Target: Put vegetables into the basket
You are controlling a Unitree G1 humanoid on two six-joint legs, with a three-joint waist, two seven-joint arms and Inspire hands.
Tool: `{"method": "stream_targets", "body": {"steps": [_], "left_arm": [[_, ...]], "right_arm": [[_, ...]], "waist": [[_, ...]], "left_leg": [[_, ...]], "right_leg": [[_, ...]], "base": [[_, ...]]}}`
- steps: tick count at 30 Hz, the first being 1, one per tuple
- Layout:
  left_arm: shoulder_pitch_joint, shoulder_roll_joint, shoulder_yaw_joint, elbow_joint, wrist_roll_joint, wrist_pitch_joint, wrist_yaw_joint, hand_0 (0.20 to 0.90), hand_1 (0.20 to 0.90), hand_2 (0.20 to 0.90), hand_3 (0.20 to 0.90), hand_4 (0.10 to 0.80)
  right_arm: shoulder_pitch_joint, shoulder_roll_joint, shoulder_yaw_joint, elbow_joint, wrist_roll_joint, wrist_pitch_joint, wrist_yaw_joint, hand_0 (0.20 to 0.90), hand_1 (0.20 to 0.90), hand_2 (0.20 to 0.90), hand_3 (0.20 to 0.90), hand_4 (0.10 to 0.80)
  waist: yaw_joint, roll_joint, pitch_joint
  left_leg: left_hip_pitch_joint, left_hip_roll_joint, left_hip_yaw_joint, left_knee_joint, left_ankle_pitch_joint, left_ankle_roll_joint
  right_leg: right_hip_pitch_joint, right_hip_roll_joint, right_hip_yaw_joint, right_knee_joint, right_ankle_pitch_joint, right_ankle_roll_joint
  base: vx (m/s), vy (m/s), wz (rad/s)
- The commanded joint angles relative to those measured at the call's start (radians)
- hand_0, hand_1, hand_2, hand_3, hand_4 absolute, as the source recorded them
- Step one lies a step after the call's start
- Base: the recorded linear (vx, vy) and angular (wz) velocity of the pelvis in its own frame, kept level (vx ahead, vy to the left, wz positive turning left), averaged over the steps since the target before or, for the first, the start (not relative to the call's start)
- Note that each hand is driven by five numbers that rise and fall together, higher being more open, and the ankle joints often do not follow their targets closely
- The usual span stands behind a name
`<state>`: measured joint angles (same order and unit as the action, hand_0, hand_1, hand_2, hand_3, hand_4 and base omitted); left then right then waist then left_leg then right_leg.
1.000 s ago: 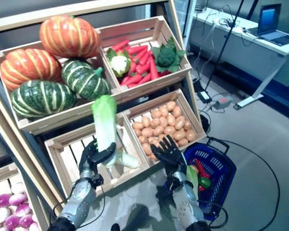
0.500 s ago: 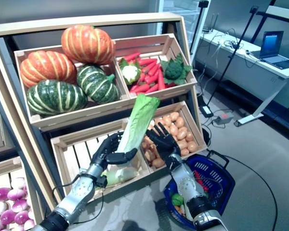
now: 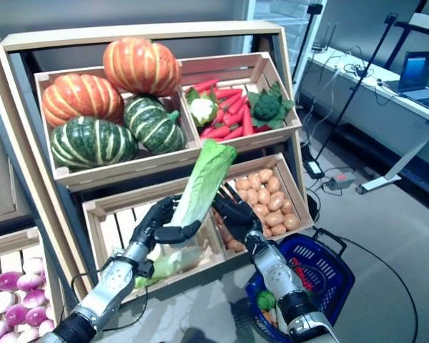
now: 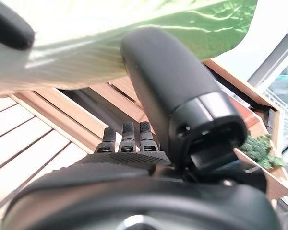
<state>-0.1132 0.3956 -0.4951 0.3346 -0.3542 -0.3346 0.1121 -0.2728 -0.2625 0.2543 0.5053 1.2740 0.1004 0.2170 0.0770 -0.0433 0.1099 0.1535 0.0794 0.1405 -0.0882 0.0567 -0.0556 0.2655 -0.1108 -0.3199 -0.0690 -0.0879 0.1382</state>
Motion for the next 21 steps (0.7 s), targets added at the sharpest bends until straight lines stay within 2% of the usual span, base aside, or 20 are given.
{"method": "stream_targets", "body": {"steps": [1, 5, 10, 21], "left_arm": [[-0.15, -0.046, -0.123, -0.059, 0.008, -0.145, -0.126, 0.3, 0.3, 0.3, 0.3, 0.4], [-0.137, -0.046, -0.115, -0.05, -0.013, -0.15, -0.126, 0.3, 0.3, 0.3, 0.3, 0.4], [-0.113, -0.031, -0.07, -0.044, -0.013, -0.161, -0.127, 0.3, 0.3, 0.3, 0.3, 0.4], [-0.078, -0.011, 0.047, -0.049, -0.038, -0.163, -0.134, 0.3, 0.3, 0.3, 0.3, 0.4]], "right_arm": [[-0.194, 0.054, 0.011, -0.078, 0.124, 0.023, 0.208, 0.9, 0.9, 0.9, 0.9, 0.8], [-0.198, 0.043, 0.008, -0.1, 0.095, 0.019, 0.212, 0.9, 0.9, 0.9, 0.9, 0.8], [-0.18, -0.014, -0.018, -0.117, -0.008, 0.002, 0.174, 0.9, 0.9, 0.9, 0.9, 0.8], [-0.014, -0.091, -0.077, -0.189, -0.061, -0.025, 0.25, 0.9, 0.9, 0.9, 0.9, 0.8]], "waist": [[0.008, -0.007, -0.055], [0.01, -0.007, -0.057], [0.005, -0.013, -0.059], [-0.03, -0.023, -0.047]], "left_leg": [[0.042, -0.013, 0.022, 0.001, -0.136, 0.005], [0.041, -0.013, 0.018, 0.001, -0.136, 0.004], [0.037, -0.011, 0.019, 0.001, -0.136, 0.003], [0.03, 0.0, 0.043, 0.001, -0.126, 0.004]], "right_leg": [[-0.047, -0.017, -0.028, -0.018, 0.066, -0.035], [-0.047, -0.018, -0.031, -0.018, 0.064, -0.034], [-0.052, -0.018, -0.03, -0.018, 0.066, -0.033], [-0.072, -0.011, -0.006, -0.018, 0.078, -0.032]], "base": [[-0.022, 0.003, 0.03], [-0.014, 0.003, 0.06], [-0.023, -0.003, 0.1], [-0.02, -0.008, -0.03]]}}
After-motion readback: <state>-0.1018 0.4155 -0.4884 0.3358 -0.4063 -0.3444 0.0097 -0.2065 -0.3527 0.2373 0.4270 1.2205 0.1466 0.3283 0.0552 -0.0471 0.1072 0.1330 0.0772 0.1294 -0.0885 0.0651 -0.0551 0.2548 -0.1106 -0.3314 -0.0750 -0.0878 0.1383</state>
